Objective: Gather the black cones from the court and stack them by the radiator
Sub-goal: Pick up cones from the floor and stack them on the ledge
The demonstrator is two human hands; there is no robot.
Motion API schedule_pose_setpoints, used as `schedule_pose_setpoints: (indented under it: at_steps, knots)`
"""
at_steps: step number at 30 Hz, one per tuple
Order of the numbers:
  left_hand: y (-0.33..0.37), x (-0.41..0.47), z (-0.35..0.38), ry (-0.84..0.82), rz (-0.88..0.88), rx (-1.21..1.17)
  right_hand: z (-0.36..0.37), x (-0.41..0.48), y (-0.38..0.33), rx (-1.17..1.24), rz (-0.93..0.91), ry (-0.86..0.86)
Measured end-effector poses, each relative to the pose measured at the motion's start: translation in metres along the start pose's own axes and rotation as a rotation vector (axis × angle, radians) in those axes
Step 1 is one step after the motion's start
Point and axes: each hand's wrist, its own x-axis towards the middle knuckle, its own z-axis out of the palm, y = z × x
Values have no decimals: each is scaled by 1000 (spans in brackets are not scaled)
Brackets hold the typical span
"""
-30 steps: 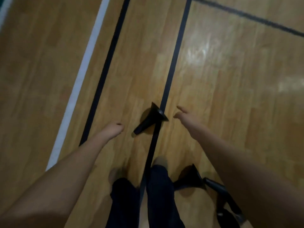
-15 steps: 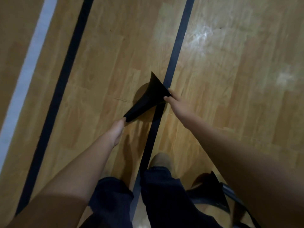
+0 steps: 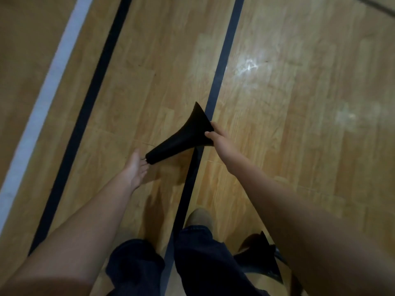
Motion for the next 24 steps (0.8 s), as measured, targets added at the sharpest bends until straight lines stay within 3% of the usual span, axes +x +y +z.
schedule_pose_setpoints:
  at_steps: [8, 19, 24]
  knots:
    - [96, -160, -55, 130, 206, 14, 3, -122, -131, 101, -71, -50]
    - [272, -408, -123, 70, 439, -111, 5, -299, -367, 105, -368, -123]
    - [322, -498, -159, 140, 560, -176, 18, -360, -429, 69, -468, -224]
